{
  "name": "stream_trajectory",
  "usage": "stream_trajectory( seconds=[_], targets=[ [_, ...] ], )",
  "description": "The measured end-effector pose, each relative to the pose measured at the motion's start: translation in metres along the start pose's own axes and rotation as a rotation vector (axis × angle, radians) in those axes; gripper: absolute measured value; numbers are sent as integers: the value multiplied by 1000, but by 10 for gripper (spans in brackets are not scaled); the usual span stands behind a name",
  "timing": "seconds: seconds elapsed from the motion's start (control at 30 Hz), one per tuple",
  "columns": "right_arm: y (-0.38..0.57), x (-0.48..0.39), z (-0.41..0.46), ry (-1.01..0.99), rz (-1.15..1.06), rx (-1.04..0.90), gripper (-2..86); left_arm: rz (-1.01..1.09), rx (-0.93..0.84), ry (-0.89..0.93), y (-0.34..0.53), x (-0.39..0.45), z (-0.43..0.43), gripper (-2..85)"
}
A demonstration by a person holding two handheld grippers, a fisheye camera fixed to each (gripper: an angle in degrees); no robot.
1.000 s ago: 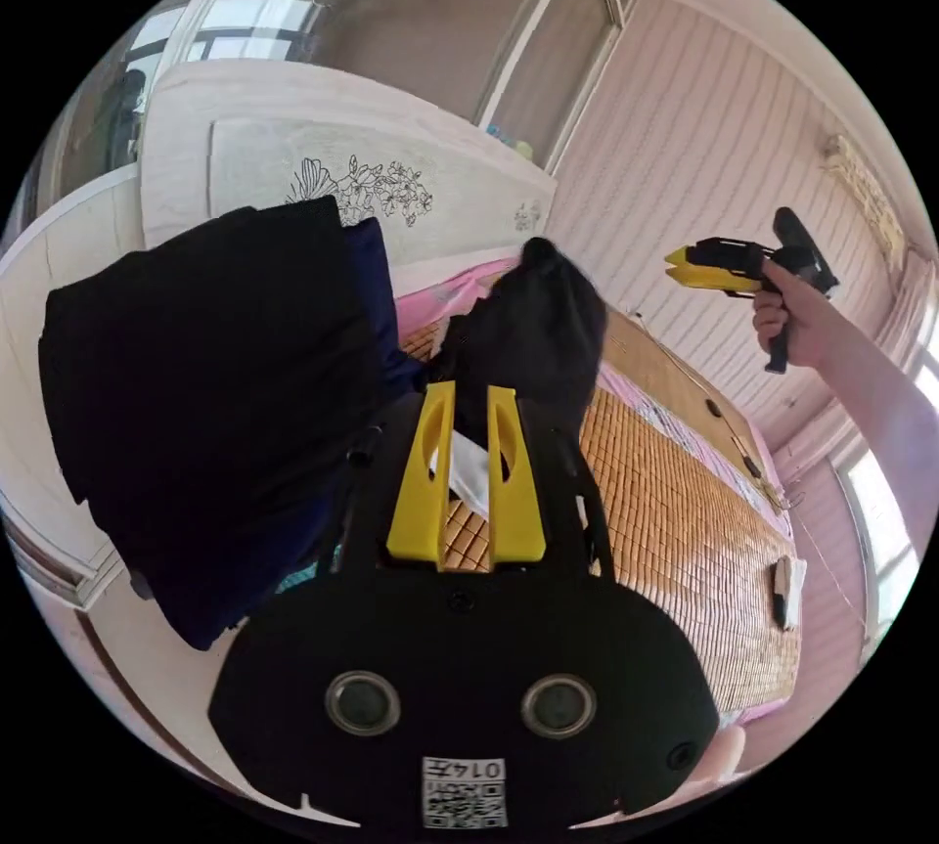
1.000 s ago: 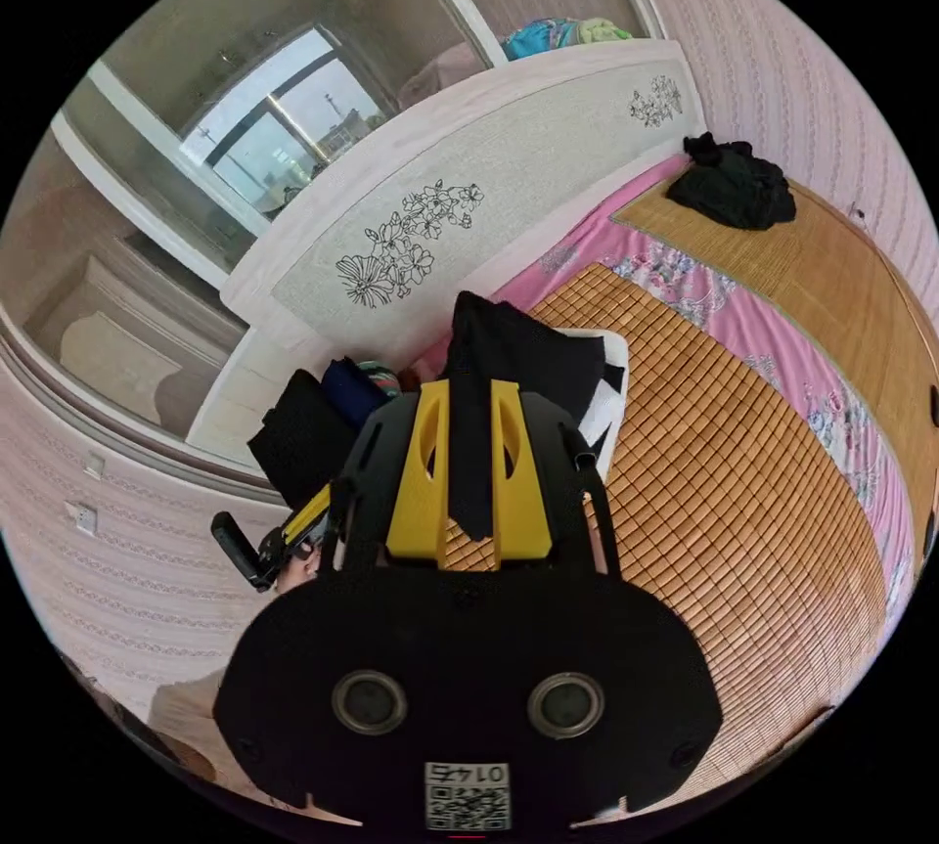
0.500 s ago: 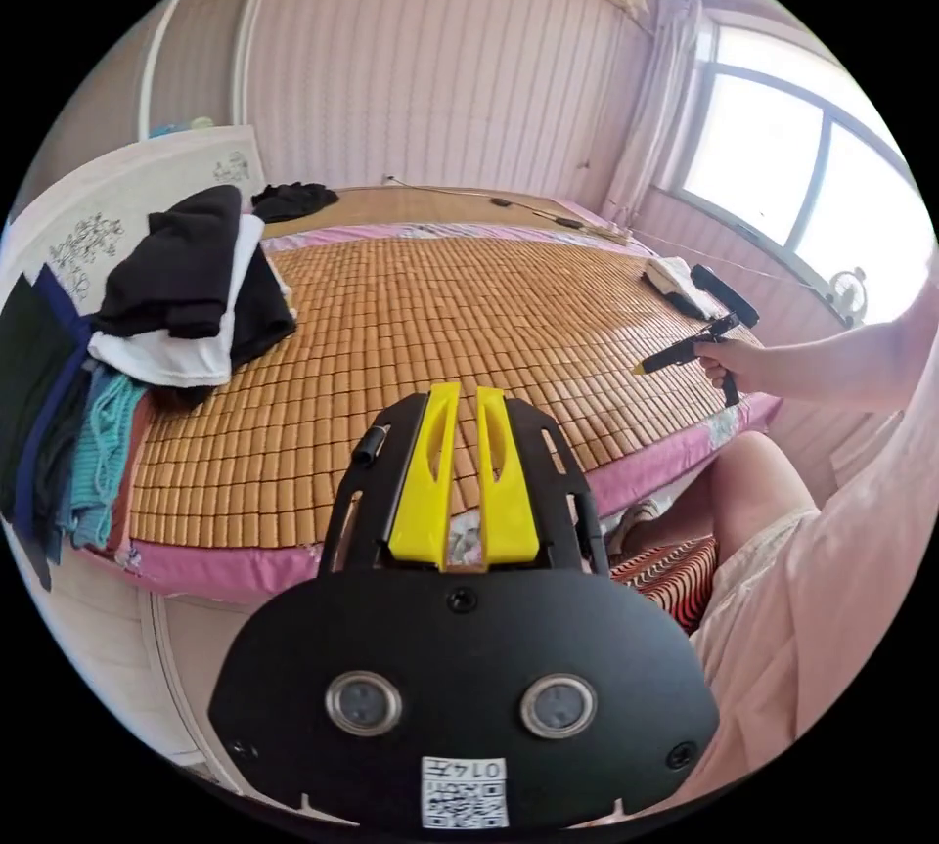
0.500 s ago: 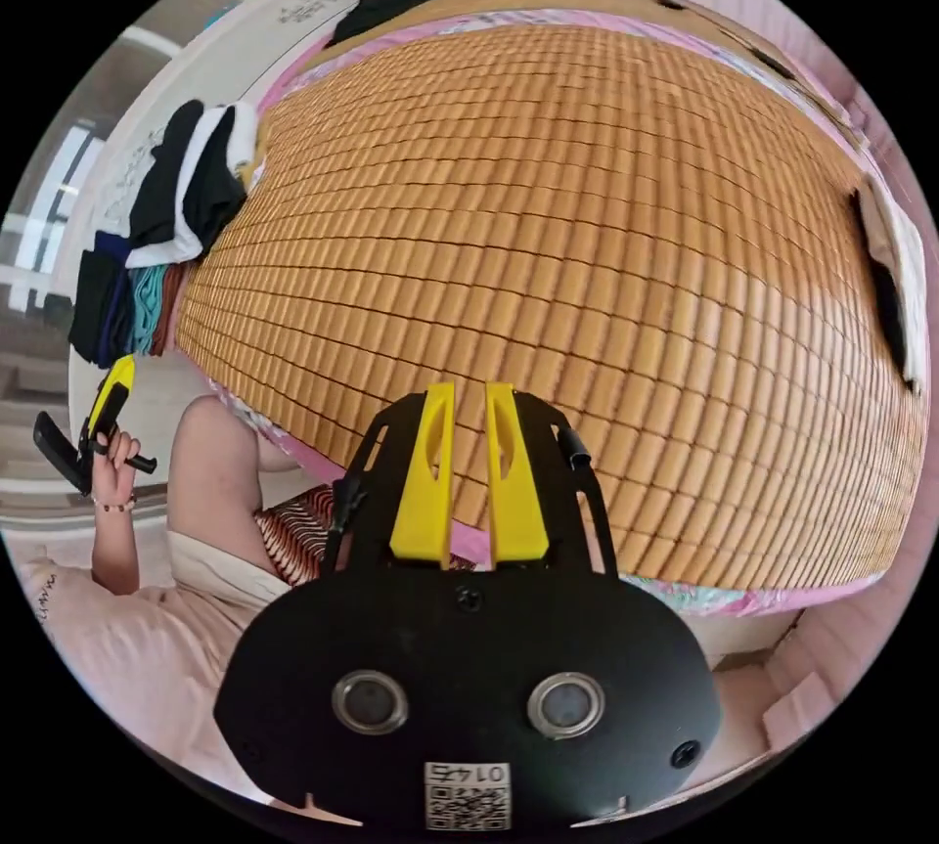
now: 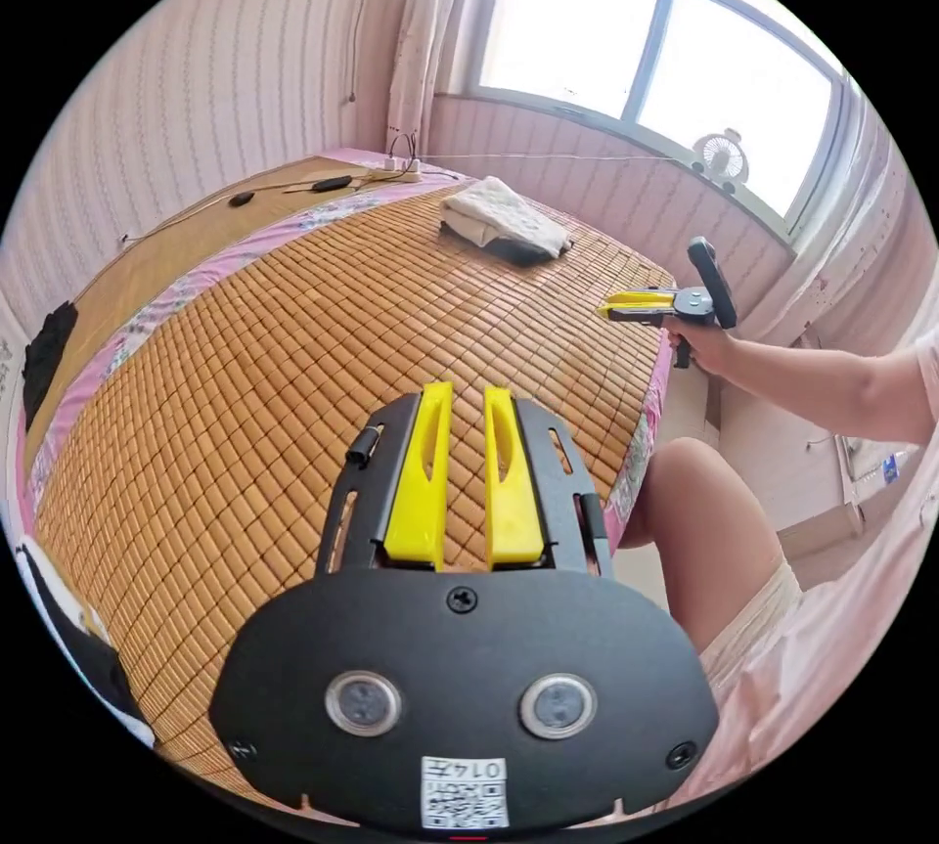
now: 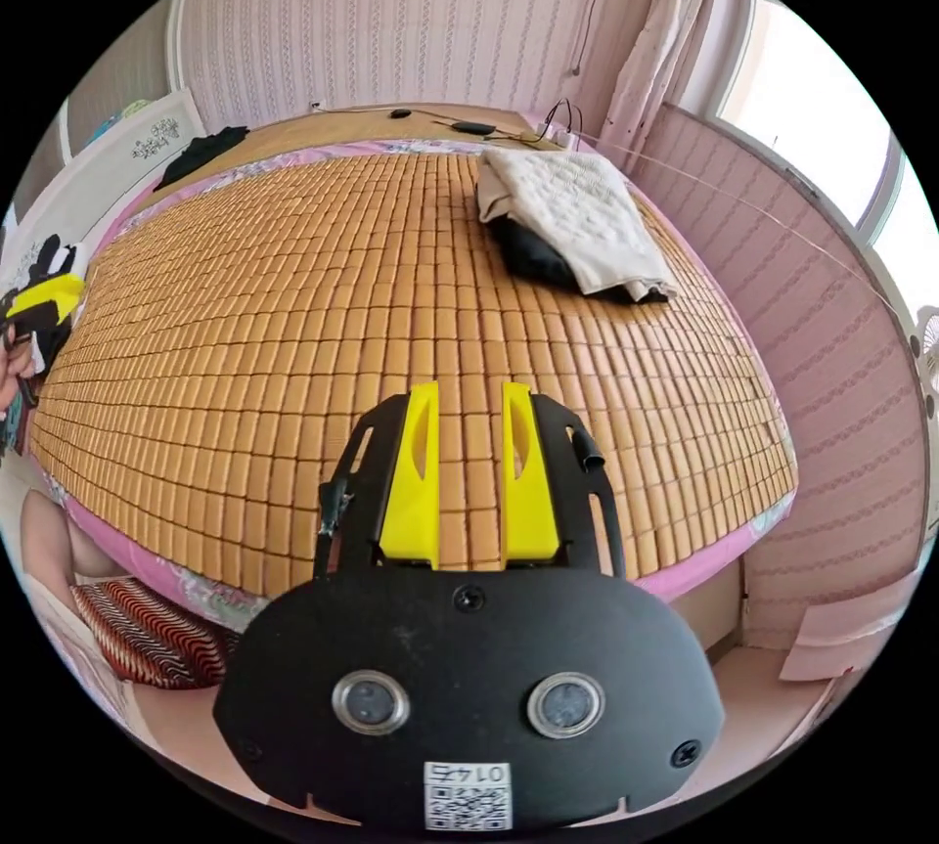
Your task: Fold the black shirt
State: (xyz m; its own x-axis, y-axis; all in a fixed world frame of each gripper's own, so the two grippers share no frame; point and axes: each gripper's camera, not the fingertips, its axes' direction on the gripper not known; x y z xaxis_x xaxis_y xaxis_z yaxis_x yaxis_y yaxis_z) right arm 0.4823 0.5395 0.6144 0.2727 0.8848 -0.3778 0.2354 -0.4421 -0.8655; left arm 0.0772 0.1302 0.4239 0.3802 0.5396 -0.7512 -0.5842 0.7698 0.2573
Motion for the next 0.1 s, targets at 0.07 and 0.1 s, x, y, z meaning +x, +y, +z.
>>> stream_trajectory(
  seconds=[0.07, 0.1],
  targets=[
    [-18, 30, 18, 22, -10, 25, 96, 0, -4, 61, -62, -2, 61, 60],
    [-23, 38, 22, 27, -1, 33, 96, -1, -3, 60, -77, -2, 75, 61]
  ],
)
